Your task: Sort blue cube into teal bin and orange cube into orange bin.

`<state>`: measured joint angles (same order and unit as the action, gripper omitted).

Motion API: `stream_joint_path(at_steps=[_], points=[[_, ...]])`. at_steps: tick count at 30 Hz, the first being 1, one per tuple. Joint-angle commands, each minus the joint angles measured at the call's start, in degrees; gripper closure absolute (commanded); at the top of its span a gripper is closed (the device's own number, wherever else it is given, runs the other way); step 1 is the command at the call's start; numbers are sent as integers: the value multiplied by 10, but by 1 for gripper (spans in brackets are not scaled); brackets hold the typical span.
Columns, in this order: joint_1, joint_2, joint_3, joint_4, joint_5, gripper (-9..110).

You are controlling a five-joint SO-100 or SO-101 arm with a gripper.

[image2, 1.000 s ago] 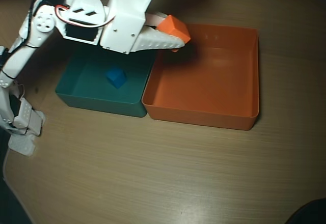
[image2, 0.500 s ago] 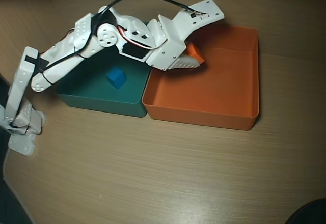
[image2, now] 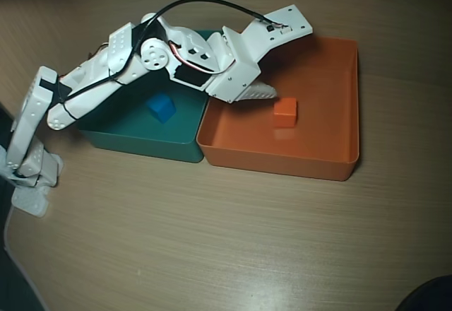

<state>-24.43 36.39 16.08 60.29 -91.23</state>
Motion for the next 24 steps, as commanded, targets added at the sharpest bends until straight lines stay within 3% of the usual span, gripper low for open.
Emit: stream_joint_path(at_steps=[1, 8, 17, 24], points=[[4, 21, -39, -14, 0, 63], [4, 27, -36, -14, 1, 70], [-1, 30, -37, -14, 9, 109], [7, 89, -33, -10, 7, 105]])
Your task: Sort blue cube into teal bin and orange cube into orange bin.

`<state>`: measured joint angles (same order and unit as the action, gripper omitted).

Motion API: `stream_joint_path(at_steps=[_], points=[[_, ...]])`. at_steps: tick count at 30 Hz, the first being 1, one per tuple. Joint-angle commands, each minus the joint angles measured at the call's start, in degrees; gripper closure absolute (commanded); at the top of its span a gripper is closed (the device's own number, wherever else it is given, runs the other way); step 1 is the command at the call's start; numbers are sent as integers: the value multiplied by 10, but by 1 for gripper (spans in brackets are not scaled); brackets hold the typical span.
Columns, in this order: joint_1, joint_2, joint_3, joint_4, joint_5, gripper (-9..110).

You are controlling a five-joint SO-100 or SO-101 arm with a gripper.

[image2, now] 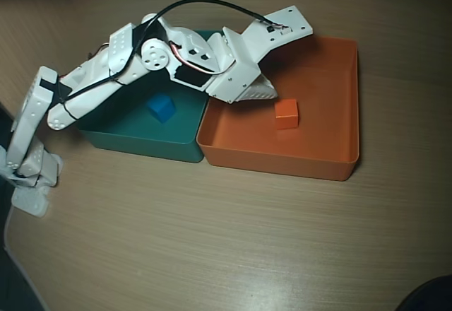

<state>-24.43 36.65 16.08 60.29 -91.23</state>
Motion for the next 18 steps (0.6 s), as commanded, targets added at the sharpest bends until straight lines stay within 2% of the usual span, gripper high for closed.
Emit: stream_joint_path(at_steps=[1, 7, 18], points=[[10, 101, -33, -7, 4, 105], [54, 224, 60, -13, 0, 105], [185, 578, 467, -14, 0, 105]])
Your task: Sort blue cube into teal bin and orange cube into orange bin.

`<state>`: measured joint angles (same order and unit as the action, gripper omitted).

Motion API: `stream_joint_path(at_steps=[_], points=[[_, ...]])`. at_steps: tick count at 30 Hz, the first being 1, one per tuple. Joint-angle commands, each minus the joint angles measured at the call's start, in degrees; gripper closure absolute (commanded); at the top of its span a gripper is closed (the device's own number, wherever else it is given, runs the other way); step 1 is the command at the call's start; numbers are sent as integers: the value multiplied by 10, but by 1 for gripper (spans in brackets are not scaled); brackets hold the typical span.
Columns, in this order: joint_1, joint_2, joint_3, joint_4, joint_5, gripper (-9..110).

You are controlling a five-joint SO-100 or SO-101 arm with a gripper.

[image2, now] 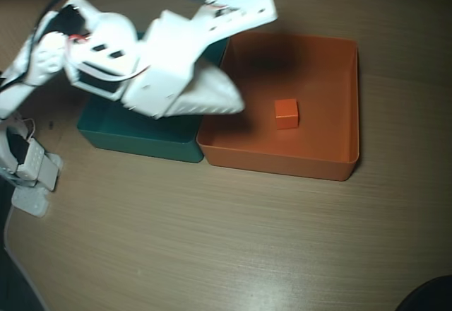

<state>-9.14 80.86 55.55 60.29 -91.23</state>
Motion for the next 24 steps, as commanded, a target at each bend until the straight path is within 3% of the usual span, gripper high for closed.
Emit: stream_joint_path(at_steps=[1, 12, 24], points=[[48, 170, 113, -14, 0, 105], [169, 502, 558, -14, -1, 105], [164, 899, 1026, -14, -1, 105]])
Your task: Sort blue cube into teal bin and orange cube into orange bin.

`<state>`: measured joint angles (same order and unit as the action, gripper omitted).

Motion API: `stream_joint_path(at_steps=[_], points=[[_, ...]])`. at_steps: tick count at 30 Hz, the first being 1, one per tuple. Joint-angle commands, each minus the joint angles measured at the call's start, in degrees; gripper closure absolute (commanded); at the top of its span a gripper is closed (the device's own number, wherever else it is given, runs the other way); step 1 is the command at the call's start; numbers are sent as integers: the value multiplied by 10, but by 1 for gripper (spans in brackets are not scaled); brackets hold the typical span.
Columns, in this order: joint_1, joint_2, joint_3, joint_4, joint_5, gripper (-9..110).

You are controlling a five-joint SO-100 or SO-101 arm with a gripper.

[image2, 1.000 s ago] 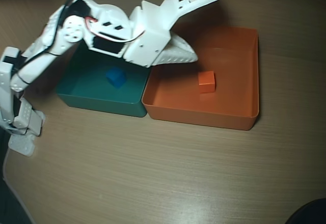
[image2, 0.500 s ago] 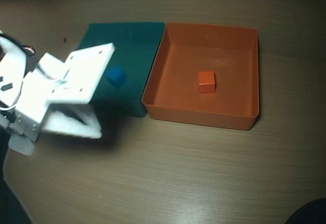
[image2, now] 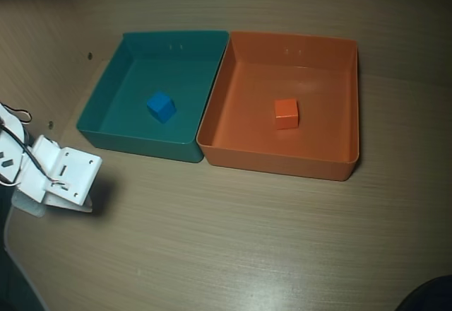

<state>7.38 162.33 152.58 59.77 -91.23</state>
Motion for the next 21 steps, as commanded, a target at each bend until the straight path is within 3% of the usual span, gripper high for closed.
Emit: stream_joint_path(at_steps=[1, 8, 21], points=[[-3, 115, 84, -9, -1, 105], [-66, 219, 204, 0, 0, 105], [-68, 297, 292, 37, 1, 105]])
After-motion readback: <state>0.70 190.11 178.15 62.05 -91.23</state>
